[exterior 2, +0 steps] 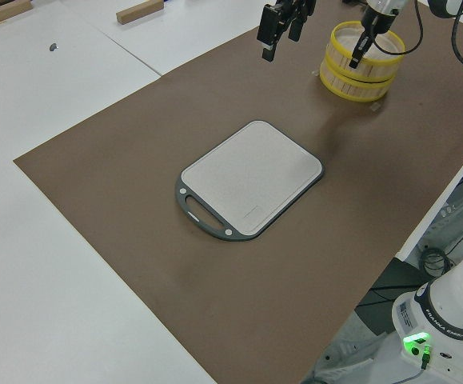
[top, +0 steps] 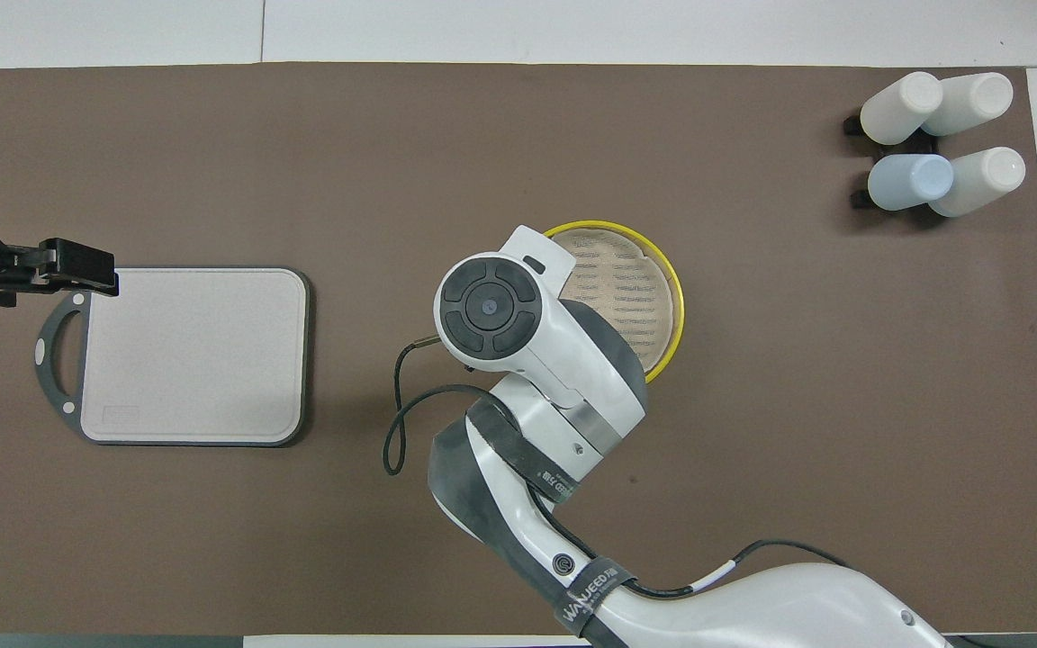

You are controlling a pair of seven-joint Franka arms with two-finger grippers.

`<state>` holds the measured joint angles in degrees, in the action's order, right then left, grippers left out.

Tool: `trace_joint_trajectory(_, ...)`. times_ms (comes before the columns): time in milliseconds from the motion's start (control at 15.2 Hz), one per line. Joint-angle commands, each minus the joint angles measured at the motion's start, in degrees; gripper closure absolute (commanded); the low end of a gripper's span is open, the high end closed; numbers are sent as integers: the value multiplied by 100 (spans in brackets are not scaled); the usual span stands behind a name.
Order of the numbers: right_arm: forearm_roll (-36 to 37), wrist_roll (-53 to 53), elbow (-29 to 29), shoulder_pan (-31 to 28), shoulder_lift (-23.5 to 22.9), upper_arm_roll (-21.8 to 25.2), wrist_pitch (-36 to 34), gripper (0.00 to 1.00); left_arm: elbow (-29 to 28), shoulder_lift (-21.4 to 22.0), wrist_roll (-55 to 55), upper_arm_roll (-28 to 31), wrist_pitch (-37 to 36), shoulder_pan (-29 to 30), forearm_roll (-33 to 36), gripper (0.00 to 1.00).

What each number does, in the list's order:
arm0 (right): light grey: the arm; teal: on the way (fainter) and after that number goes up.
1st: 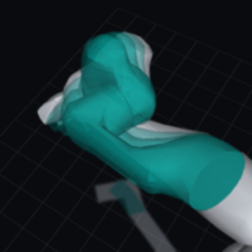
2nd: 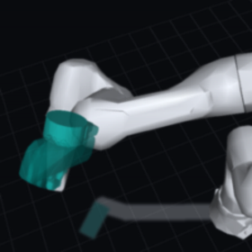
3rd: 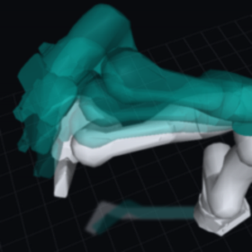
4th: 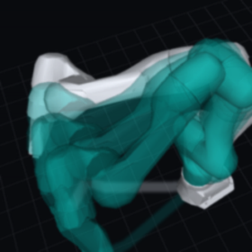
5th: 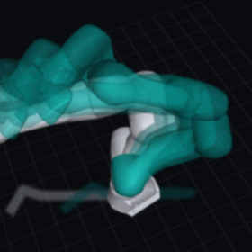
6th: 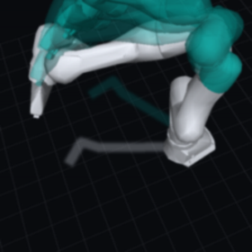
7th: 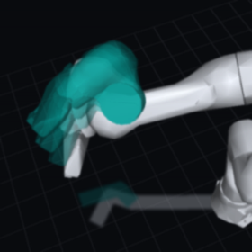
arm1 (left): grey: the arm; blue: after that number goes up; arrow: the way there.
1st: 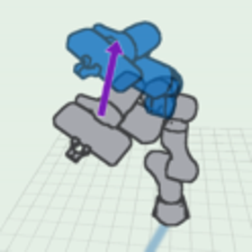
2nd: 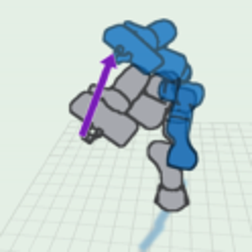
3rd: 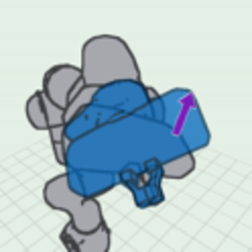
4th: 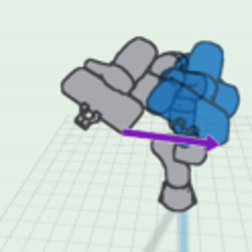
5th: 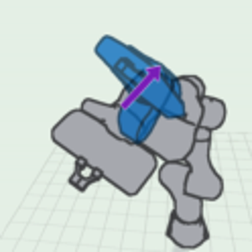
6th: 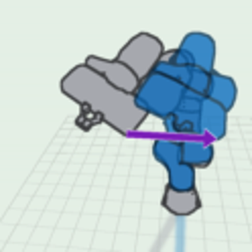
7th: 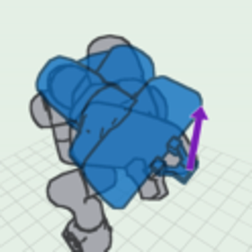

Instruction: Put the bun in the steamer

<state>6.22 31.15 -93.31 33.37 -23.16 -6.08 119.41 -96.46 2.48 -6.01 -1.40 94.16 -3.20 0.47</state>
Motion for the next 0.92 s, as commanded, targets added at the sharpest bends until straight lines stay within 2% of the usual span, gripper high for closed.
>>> trace_joint_trajectory(0, 73, 145, -187, -14, 93, -25, 179, 100, -163, 130, 109, 0, 23, 82, -161, 0)
trace_joint_trajectory(263, 73, 145, -363, -14, 128, -33, 337, 100, -180, 147, 222, -9, 6, 205, -179, 0)
trace_joint_trajectory(593, 73, 145, -451, -14, 163, -33, 338, 100, -488, 367, 267, -193, 50, 442, -179, 0)
trace_joint_trajectory(856, 73, 145, -442, -23, 163, -33, 267, 84, -488, 367, 241, -379, 23, 575, -179, 0)
